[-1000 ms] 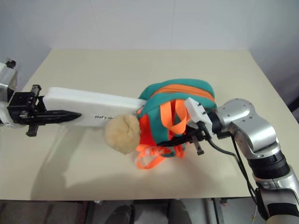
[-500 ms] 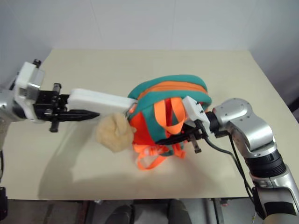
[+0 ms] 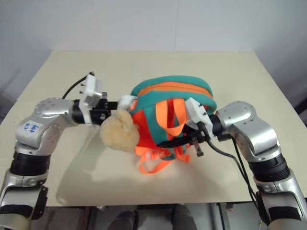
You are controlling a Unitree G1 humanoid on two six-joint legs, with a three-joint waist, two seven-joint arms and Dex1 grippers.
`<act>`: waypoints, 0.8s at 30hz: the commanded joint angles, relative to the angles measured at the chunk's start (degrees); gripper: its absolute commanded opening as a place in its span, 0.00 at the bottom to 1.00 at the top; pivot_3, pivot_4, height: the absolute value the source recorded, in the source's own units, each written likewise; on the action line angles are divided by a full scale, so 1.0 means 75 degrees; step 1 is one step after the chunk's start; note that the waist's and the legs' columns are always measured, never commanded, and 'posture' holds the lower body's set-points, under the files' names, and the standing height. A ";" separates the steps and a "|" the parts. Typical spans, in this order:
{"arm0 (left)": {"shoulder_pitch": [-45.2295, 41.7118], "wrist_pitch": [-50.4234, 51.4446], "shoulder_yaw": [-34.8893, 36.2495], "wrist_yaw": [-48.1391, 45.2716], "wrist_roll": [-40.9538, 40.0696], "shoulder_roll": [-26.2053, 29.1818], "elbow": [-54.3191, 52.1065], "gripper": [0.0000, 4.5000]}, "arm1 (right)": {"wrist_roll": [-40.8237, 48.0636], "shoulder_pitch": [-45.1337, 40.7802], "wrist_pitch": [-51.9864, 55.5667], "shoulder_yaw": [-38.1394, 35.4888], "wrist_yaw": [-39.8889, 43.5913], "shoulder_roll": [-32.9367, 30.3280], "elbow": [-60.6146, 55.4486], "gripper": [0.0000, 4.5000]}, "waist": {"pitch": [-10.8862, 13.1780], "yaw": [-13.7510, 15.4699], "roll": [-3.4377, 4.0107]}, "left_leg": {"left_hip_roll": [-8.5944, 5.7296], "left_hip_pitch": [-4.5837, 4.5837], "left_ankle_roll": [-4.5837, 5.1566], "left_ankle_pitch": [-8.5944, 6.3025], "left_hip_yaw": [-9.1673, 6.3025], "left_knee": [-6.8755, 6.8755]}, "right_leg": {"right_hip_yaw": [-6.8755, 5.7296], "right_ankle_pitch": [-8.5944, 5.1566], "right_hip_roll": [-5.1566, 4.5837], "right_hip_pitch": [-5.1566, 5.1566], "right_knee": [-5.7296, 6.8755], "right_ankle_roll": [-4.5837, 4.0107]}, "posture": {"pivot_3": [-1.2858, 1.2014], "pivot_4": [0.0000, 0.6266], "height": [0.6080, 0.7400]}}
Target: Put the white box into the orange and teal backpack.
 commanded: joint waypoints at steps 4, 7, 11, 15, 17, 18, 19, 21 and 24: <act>-0.0502 0.0339 -0.0413 0.0570 0.0461 -0.0521 0.0173 0.29 | 0.0051 -0.0048 -0.0007 -0.0004 -0.0091 0.0028 -0.0291 0.12 | 0.0000 0.0004 0.0000 | -0.0001 0.0000 -0.0007 0.0004 0.0000 0.0002 | 0.0001 0.0001 -0.0001 0.0002 0.0000 0.0003 | 0.52 0.24 1.00; -0.0539 0.0304 -0.0502 0.0615 0.0570 -0.0707 0.0256 0.29 | 0.0072 -0.0015 0.0002 -0.0013 -0.0138 0.0028 -0.0333 0.12 | 0.0000 0.0000 0.0000 | -0.0001 0.0000 -0.0008 0.0005 0.0000 0.0002 | 0.0001 0.0002 -0.0001 0.0003 0.0000 0.0004 | 0.52 0.24 1.00; -0.0659 0.0428 -0.0626 0.0725 0.0708 -0.0919 0.0338 0.29 | 0.0071 0.0018 -0.0005 -0.0010 -0.0187 0.0035 -0.0373 0.12 | 0.0000 0.0012 0.0000 | -0.0002 0.0000 -0.0014 0.0008 0.0000 0.0006 | 0.0001 0.0002 -0.0002 0.0004 0.0000 0.0005 | 0.52 0.24 1.00; -0.0847 0.0873 -0.0723 0.0716 0.0730 -0.0921 0.0270 0.45 | 0.0074 0.0029 -0.0002 -0.0011 -0.0233 0.0050 -0.0405 0.12 | 0.0000 0.0012 0.0000 | -0.0004 0.0000 -0.0013 0.0008 -0.0001 0.0011 | 0.0001 0.0005 -0.0002 0.0009 -0.0003 0.0008 | 0.52 0.24 1.00; -0.0944 0.1158 -0.0650 0.0624 0.0553 -0.0900 0.0174 0.57 | 0.0070 0.0031 -0.0008 -0.0010 -0.0250 0.0051 -0.0409 0.12 | 0.0000 0.0007 0.0000 | -0.0004 0.0000 -0.0013 0.0008 -0.0001 0.0011 | 0.0001 0.0005 -0.0002 0.0010 -0.0003 0.0009 | 0.52 0.24 1.00; -0.0974 0.1217 -0.0627 0.0603 0.0533 -0.0887 0.0133 0.64 | 0.0067 0.0031 -0.0013 -0.0007 -0.0254 0.0049 -0.0411 0.12 | 0.0000 0.0006 0.0000 | -0.0004 0.0001 -0.0013 0.0007 -0.0001 0.0011 | 0.0001 0.0005 -0.0002 0.0010 -0.0003 0.0009 | 0.52 0.24 1.00; -0.1035 0.1226 -0.0581 0.0634 0.0560 -0.0888 0.0138 0.69 | 0.0068 0.0024 -0.0015 -0.0008 -0.0259 0.0050 -0.0402 0.12 | 0.0000 0.0007 0.0000 | -0.0004 0.0001 -0.0013 0.0007 -0.0002 0.0011 | 0.0001 0.0005 -0.0002 0.0010 -0.0002 0.0009 | 0.52 0.24 1.00; -0.1150 0.1170 -0.0479 0.0700 0.0629 -0.0883 0.0167 0.81 | 0.0064 0.0013 -0.0023 -0.0005 -0.0268 0.0053 -0.0391 0.12 | 0.0000 0.0010 0.0000 | -0.0004 0.0000 -0.0013 0.0008 -0.0002 0.0011 | 0.0001 0.0005 -0.0002 0.0010 -0.0003 0.0010 | 0.52 0.24 1.00; -0.1279 0.1265 -0.0432 0.0497 0.0563 -0.0651 0.0023 0.97 | 0.0052 0.0010 -0.0030 0.0001 -0.0285 0.0059 -0.0395 0.12 | 0.0000 -0.0004 0.0000 | -0.0004 0.0000 -0.0014 0.0008 -0.0002 0.0010 | 0.0001 0.0005 -0.0002 0.0010 -0.0006 0.0010 | 0.52 0.24 1.00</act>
